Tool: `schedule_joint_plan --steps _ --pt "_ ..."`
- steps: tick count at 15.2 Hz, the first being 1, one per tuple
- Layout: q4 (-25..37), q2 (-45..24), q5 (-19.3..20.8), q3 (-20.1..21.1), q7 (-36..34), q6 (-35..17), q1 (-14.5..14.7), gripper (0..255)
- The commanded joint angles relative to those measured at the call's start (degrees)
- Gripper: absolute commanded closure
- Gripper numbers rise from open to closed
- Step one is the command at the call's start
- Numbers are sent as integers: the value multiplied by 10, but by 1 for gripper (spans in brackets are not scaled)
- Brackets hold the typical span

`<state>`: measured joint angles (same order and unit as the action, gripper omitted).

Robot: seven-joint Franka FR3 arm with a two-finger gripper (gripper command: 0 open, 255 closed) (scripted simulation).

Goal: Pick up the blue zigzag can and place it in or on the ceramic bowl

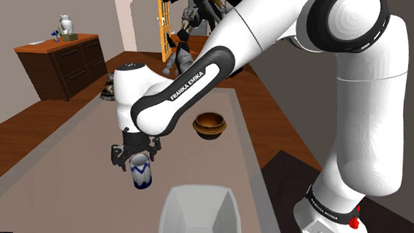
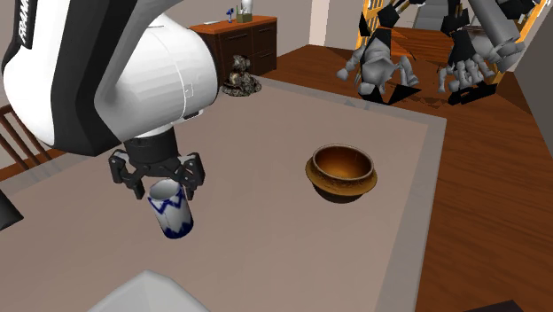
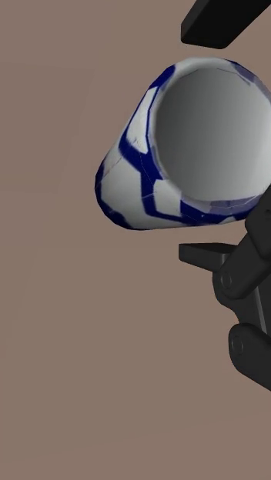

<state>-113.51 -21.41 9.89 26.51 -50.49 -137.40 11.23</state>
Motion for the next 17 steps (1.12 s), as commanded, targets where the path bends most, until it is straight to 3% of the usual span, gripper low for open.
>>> schedule_joint_plan --steps 1,3,4,13,17 --pt "0 0 0 0 0 0 0 0" --pt "0 0 0 0 0 0 0 0" --pt "0 0 0 0 0 0 0 255" --pt "0 0 0 0 0 0 0 255" --pt "7 19 -13 7 7 25 -5 255"
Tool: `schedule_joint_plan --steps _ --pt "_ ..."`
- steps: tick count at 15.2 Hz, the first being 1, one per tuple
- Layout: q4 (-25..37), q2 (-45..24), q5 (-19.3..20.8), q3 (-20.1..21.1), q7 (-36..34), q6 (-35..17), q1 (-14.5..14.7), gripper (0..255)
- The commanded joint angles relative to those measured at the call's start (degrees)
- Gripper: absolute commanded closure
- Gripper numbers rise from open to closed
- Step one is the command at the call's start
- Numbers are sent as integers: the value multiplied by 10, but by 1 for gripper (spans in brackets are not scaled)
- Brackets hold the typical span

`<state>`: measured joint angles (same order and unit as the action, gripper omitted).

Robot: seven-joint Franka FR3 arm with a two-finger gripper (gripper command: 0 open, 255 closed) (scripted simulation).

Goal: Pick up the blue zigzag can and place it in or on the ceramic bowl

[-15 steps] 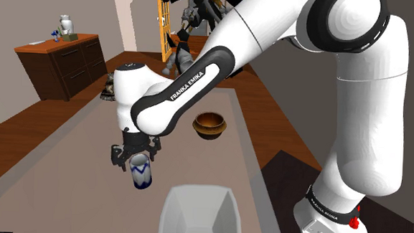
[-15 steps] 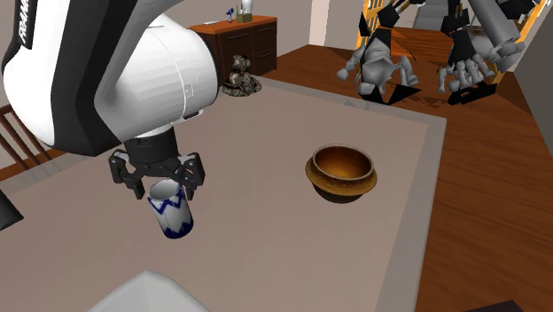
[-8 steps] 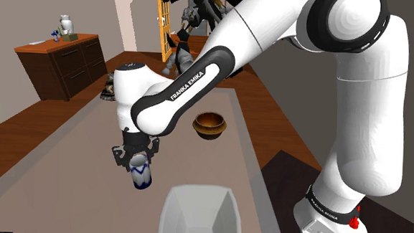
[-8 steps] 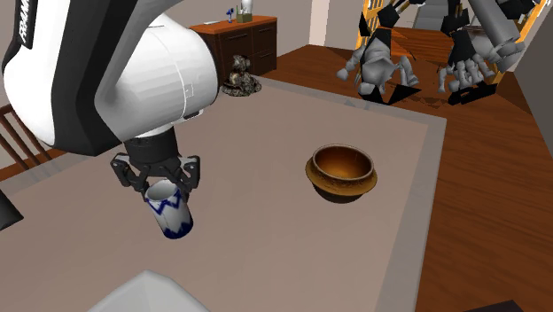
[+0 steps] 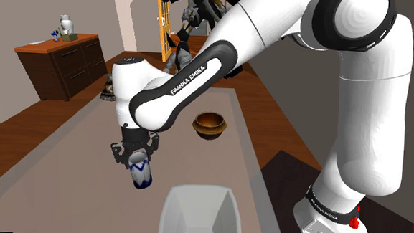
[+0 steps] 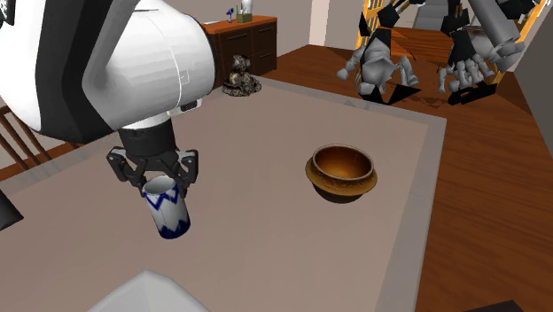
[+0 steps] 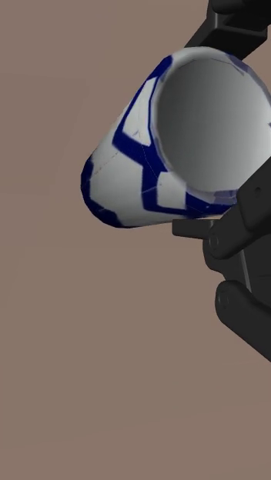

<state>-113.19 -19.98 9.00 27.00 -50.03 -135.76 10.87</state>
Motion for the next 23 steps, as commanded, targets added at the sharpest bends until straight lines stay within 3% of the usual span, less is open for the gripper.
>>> schedule_joint_plan --steps 1,23 --pt "6 10 -7 3 4 15 -3 255" --pt "86 87 -56 22 32 163 -18 255"
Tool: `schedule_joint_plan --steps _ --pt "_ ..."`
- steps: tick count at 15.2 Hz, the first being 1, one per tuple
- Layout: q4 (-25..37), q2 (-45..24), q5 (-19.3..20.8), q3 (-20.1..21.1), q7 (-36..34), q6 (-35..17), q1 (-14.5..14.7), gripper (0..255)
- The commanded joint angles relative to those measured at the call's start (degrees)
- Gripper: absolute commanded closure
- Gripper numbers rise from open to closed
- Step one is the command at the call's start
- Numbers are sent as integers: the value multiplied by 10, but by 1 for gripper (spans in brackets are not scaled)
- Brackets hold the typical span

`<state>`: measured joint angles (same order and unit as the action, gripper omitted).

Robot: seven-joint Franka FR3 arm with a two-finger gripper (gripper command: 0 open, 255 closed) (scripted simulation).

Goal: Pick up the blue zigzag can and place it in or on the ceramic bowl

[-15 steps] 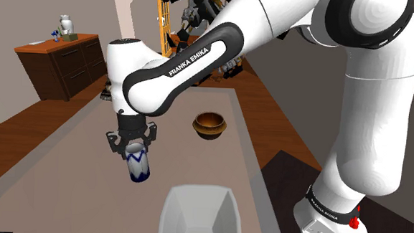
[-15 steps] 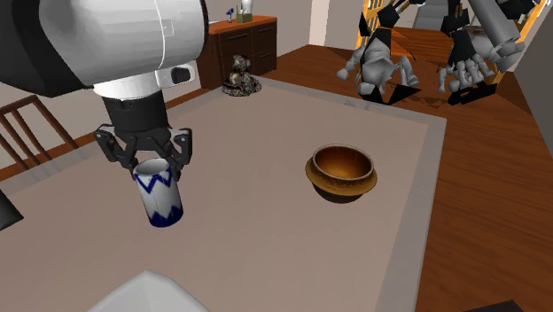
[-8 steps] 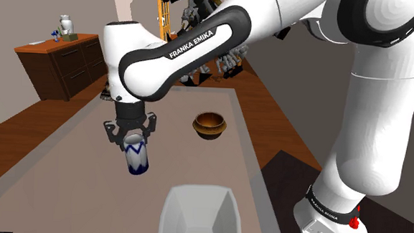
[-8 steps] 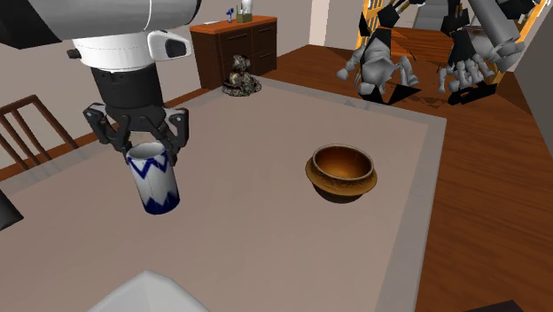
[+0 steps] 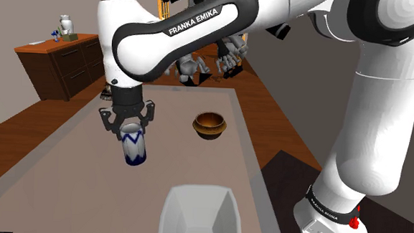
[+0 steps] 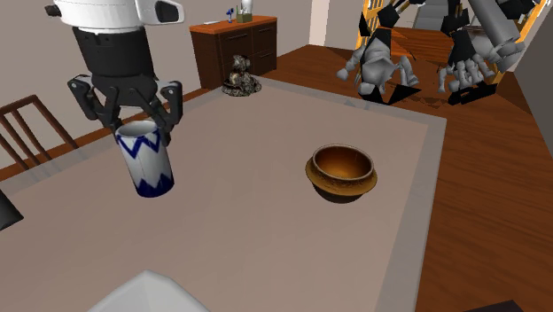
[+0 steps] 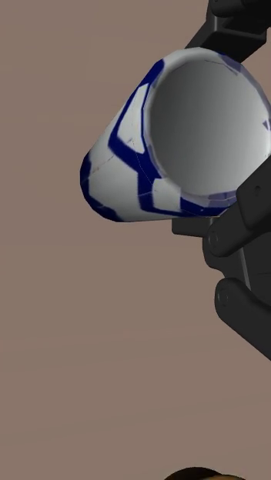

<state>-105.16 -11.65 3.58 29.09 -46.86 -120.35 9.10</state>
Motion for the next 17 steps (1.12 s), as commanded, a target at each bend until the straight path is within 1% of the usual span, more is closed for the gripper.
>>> schedule_joint_plan --steps 1,6,11,17 --pt "11 6 -3 1 1 16 -1 255" --pt "34 14 -8 2 4 46 -1 255" --pt "-28 77 -50 -20 85 41 -49 255" --pt "-78 133 -84 -60 182 48 -93 255"
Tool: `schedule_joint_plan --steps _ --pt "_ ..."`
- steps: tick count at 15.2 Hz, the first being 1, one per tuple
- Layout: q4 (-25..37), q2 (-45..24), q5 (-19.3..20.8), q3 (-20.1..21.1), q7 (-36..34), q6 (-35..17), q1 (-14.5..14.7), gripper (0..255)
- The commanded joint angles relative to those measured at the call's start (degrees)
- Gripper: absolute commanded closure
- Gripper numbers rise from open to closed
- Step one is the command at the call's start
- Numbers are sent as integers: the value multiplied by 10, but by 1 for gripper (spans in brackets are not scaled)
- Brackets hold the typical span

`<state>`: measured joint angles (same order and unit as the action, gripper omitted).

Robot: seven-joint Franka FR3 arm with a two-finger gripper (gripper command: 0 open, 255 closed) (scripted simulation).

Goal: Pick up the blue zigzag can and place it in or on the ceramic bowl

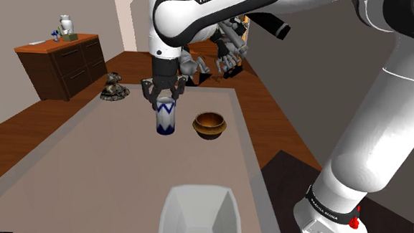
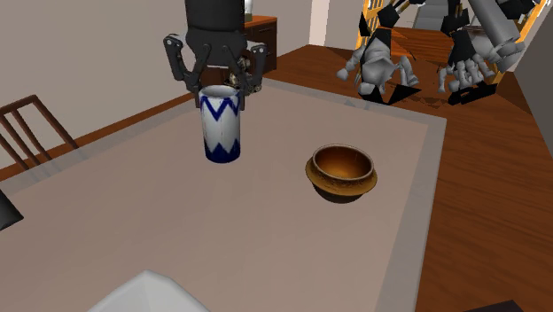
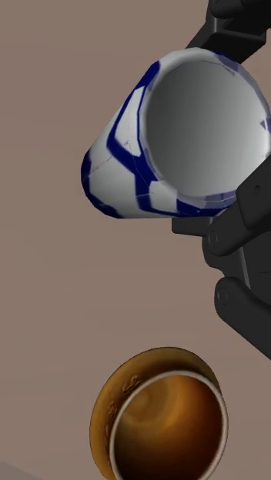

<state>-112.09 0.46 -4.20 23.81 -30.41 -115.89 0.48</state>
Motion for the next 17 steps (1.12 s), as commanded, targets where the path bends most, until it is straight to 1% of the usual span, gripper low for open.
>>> schedule_joint_plan --steps 1,9,17 --pt "-15 19 -10 -14 33 5 -14 255" --pt "-38 55 -26 -77 151 25 -65 255" --pt "-20 52 -23 -139 260 51 -115 255"
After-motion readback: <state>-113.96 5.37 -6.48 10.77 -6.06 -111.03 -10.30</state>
